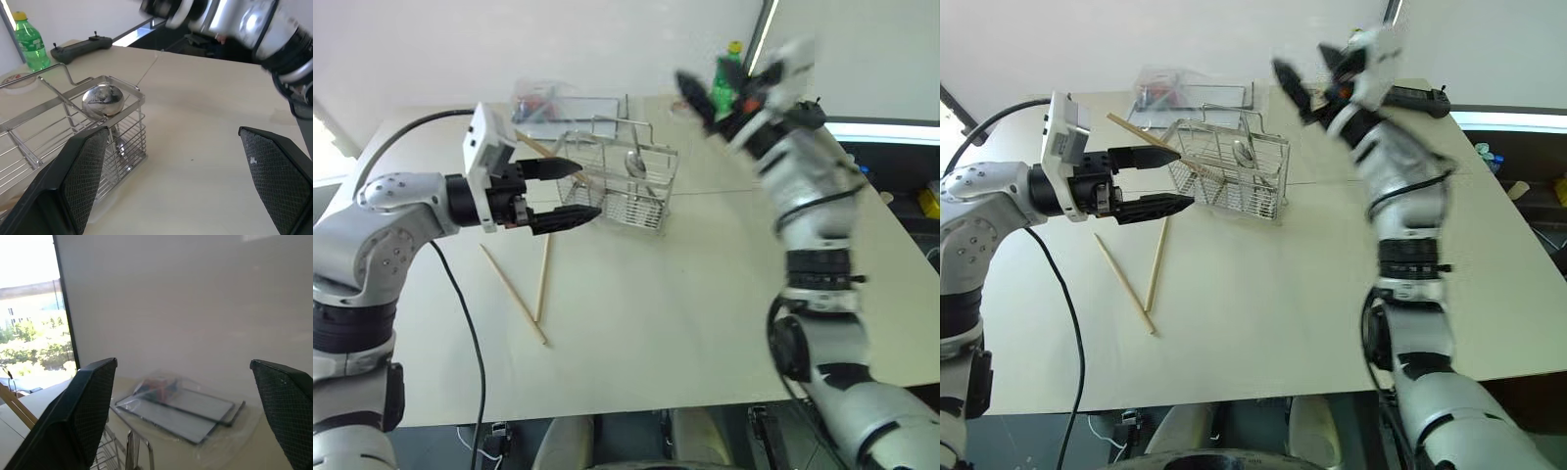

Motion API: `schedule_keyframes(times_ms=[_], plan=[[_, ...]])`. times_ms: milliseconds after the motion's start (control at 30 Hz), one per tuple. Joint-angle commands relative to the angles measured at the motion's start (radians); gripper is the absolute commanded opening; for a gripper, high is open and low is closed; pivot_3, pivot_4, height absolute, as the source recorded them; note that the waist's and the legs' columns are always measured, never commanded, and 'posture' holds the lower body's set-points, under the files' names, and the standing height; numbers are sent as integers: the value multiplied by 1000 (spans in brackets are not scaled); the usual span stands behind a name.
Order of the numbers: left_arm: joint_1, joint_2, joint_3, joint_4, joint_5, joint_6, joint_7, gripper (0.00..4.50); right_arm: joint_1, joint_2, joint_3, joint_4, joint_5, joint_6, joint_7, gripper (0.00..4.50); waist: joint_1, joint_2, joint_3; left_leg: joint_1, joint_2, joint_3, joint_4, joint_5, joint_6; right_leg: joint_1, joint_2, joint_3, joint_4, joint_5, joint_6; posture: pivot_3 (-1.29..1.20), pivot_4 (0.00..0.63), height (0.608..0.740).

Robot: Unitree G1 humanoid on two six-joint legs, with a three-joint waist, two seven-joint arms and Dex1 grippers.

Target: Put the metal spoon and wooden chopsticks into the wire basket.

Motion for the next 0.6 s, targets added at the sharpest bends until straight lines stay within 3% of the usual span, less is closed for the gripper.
schedule_keyframes(times_ms=[33, 100, 200, 300, 400, 600], plan=[[-22, 18, 52, -10, -12, 0, 8, 4500, 33, -178, -42, -205, 167, 192, 159, 4454, 1, 0, 0, 0, 0, 0, 0, 0, 1, 0, 0, 0, -1, 0, 0, 0, 150, 722], [-20, 23, 69, -10, -21, 9, 16, 4500, 77, -258, -35, -268, 203, 241, 217, 4454, -4, -1, -1, 0, 0, 0, 0, -2, 3, 1, 0, 0, -1, -1, 1, 0, 150, 722], [-6, 52, 124, -34, -36, 32, 45, 4500, 260, -449, -44, -446, 256, 280, 424, 4454, -2, -1, 0, 1, 2, 2, 1, -2, 3, 1, 0, 0, -2, -1, 1, 0, 150, 722], [24, 83, 198, -86, -93, 90, 91, 4500, 425, -560, -86, -586, 329, 308, 540, 4454, -2, -2, 0, 0, 4, 2, 1, -2, 3, 1, 0, 0, -2, -3, 2, 0, 150, 722], [91, 119, 281, -147, -142, 142, 128, 4500, 545, -595, -87, -668, 305, 269, 570, 4454, -4, -2, 0, 0, 4, 3, 1, -2, 4, 2, -1, 1, -4, -3, 3, 0, 150, 722], [260, 174, 518, -188, -244, 277, 238, 4500, 638, -552, -26, -705, 241, 224, 499, 4454, 4, -3, 0, 1, 5, 3, 3, -2, 3, 4, -1, 0, -7, -6, 1, 0, 150, 722]])
